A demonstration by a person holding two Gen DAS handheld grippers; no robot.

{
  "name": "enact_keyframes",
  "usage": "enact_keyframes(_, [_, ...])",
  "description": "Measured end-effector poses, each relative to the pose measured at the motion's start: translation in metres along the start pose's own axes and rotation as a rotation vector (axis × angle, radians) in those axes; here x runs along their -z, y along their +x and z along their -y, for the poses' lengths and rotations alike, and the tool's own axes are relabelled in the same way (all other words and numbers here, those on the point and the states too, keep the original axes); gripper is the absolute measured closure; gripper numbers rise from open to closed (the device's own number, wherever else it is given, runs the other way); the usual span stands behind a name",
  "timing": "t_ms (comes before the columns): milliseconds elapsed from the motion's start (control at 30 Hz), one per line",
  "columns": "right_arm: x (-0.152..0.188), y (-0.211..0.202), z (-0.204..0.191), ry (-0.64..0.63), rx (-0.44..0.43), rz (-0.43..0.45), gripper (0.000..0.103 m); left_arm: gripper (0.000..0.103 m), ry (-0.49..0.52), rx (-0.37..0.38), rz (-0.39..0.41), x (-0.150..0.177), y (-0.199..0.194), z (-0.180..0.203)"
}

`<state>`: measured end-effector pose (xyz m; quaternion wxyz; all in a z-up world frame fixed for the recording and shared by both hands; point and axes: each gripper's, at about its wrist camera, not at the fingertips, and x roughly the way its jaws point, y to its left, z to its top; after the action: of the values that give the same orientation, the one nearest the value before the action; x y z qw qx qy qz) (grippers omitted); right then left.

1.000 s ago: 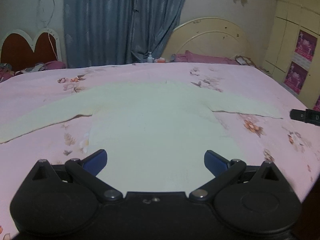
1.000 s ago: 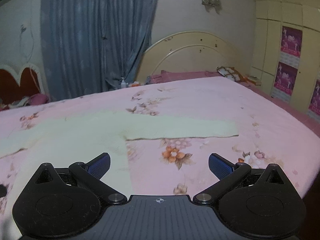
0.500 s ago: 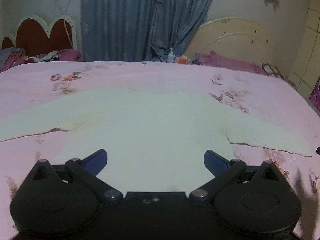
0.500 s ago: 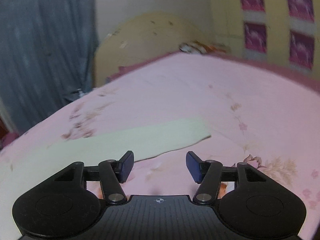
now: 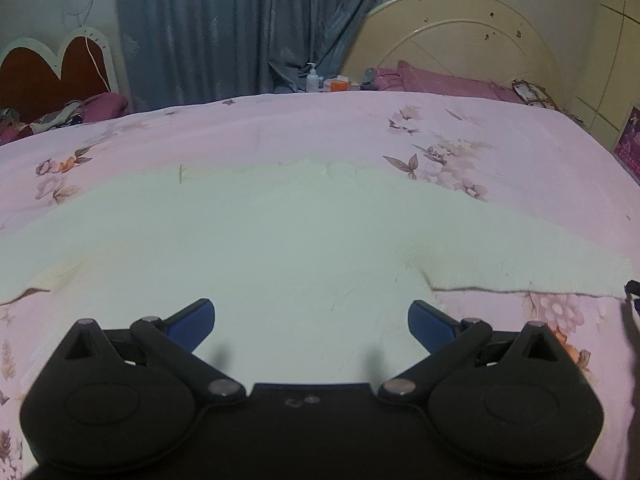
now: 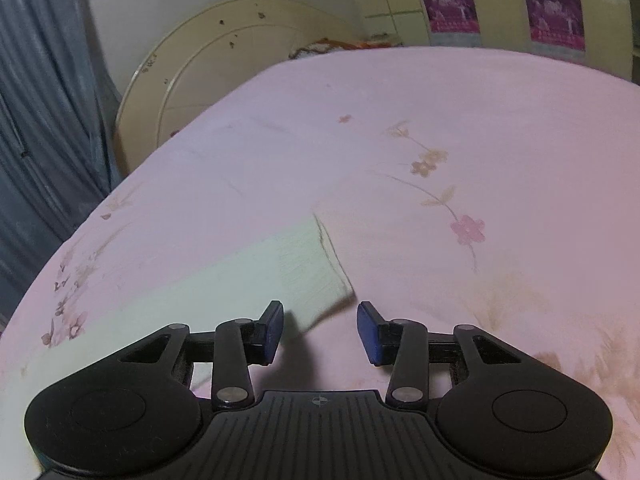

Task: Fold small clothes
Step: 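Grasp the sleeve cuff nearest the right gripper with the right gripper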

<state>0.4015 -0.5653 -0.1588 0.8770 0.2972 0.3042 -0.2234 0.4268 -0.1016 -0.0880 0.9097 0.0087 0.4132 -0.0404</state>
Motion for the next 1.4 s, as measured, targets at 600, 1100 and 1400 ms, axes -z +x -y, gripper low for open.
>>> enact_keyframes(600, [0.003, -0.019, -0.093, -0.230, -0.135, 0.019, 0.101, 0.000, -0.093, -0.139, -0.054, 0.013, 0.003, -0.098])
enact_keyframes(1100, [0.165, -0.065, -0.322, -0.585, -0.459, -0.158, 0.101, 0.010, -0.167, -0.049, -0.044, 0.032, -0.007, -0.209])
enact_keyframes(1400, [0.253, -0.063, -0.410, -0.742, -0.570, -0.235, 0.101, 0.020, -0.236, -0.003, -0.019, 0.036, -0.016, -0.261])
